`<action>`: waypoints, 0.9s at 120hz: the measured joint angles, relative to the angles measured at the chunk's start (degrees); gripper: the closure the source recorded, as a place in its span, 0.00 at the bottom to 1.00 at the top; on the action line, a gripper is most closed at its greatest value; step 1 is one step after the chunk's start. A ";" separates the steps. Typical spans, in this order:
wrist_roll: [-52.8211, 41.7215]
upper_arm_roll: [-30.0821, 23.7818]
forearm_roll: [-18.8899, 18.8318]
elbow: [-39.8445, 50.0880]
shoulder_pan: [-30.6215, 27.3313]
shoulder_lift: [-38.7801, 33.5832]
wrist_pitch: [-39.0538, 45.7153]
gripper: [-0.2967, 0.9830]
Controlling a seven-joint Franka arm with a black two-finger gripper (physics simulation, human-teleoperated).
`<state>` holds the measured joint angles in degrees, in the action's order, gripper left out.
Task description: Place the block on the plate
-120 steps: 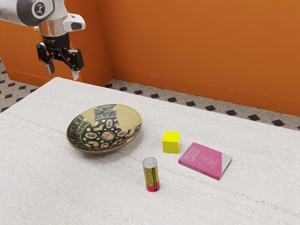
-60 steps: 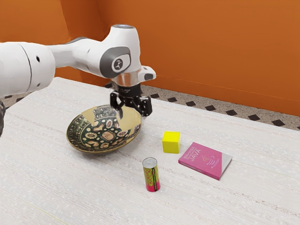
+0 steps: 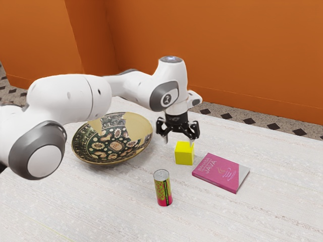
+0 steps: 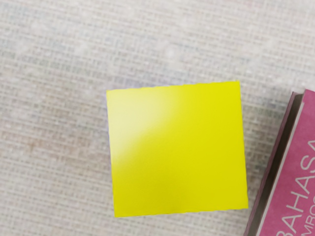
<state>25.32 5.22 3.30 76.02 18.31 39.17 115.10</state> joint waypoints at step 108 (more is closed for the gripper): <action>7.36 -0.04 1.16 -4.07 -0.47 9.11 7.82 0.23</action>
<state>32.68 5.18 4.46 71.94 17.84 48.28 122.93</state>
